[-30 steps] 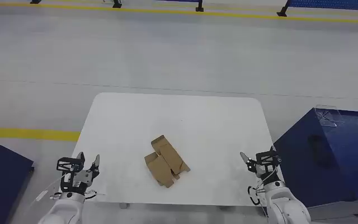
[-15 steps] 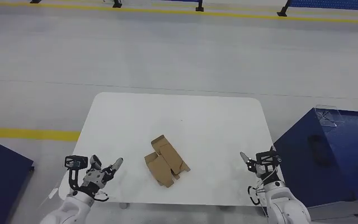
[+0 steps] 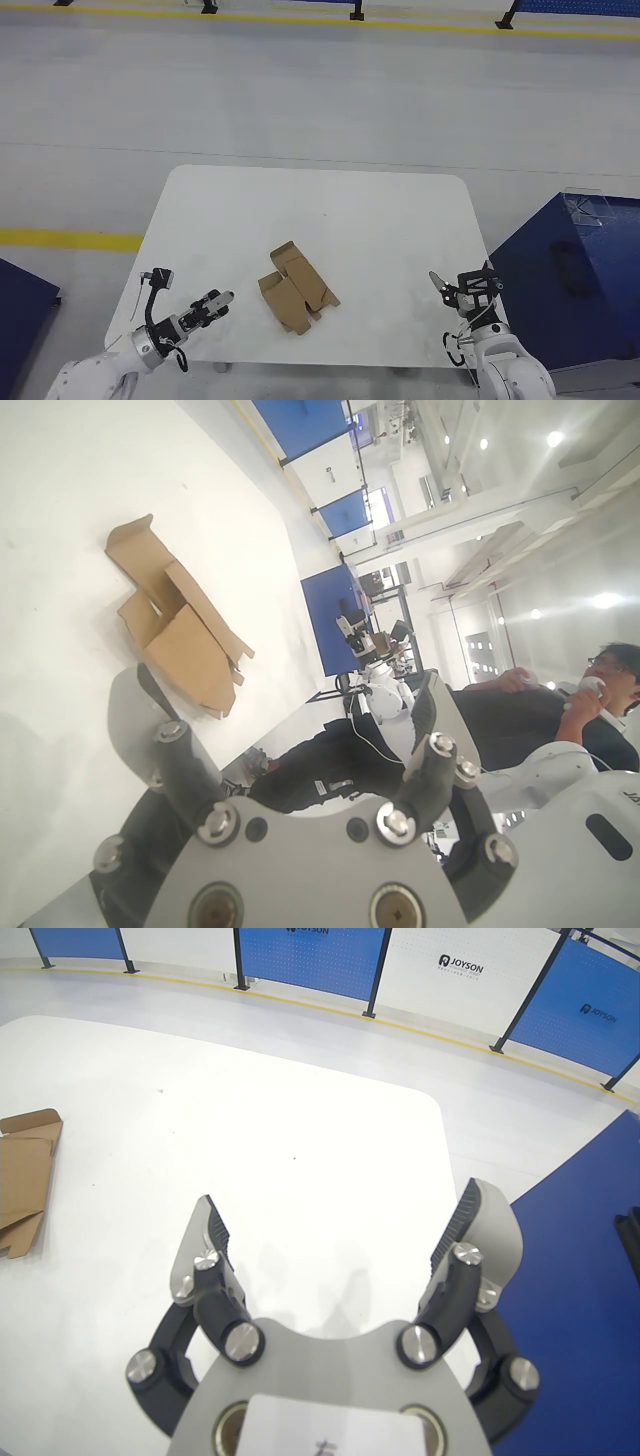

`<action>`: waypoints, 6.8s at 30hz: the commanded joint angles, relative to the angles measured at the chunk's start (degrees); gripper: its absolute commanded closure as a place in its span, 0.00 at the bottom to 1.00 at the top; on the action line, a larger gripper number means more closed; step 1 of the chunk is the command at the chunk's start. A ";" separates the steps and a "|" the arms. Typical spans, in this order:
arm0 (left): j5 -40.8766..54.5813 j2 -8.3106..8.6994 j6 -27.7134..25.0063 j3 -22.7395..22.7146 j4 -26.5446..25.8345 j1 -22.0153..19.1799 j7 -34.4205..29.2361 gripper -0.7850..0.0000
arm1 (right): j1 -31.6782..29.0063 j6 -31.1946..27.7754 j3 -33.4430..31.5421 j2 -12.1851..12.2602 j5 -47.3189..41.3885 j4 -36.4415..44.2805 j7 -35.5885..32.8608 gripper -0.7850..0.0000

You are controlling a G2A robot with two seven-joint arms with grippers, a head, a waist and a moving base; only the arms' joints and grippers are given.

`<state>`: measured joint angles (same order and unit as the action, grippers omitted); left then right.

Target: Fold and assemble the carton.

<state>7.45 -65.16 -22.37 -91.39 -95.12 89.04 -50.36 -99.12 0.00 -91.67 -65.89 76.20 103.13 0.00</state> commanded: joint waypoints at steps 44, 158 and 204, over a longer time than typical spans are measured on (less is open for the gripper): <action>1.44 -2.92 2.66 25.42 31.48 -26.34 -7.93 1.00 | 0.00 0.00 0.00 0.00 0.00 0.00 0.00 0.00; 18.34 1.25 -5.86 29.00 10.36 -20.06 -14.46 0.00 | 42.59 -20.59 25.84 9.17 -111.07 -26.73 -83.70 1.00; 20.75 4.28 -7.52 15.00 12.30 -16.34 -15.72 0.00 | 29.71 -49.83 13.07 10.54 -102.38 6.47 -54.42 1.00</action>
<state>28.20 -60.89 -29.90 -76.39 -82.82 72.70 -66.08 -69.40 -50.23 -79.11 -55.37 -24.62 109.83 -54.03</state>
